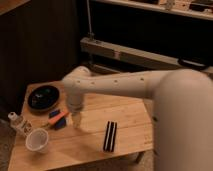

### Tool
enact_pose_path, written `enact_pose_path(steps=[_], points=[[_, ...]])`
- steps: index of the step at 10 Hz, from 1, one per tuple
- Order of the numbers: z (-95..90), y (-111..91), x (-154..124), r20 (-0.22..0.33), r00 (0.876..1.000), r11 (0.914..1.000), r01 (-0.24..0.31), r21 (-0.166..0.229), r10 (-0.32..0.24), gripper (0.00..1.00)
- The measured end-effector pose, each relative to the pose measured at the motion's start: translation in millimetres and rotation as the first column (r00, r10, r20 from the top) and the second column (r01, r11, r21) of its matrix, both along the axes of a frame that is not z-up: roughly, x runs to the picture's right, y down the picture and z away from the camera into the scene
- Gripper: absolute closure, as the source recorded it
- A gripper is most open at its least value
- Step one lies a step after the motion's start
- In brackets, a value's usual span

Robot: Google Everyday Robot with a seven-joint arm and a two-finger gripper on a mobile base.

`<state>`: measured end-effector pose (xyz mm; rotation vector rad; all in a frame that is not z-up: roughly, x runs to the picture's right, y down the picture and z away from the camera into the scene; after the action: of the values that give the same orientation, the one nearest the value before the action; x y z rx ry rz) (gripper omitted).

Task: Move the arm in a circular motion

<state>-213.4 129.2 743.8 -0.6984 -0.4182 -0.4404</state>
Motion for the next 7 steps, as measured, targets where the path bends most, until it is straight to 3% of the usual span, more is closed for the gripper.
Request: enact_pose_path(steps=[2, 4, 7], points=[[6.4, -16, -36, 0.03, 0.999, 0.9991, 0.04, 0.015, -0.041, 0.35], [16.6, -61, -72, 0.039, 0.996, 0.9956, 0.073, 0.059, -0.075, 0.35], [38.9, -117, -78, -0.016, 0.998, 0.9936, 0.059, 0.096, -0.058, 0.35]])
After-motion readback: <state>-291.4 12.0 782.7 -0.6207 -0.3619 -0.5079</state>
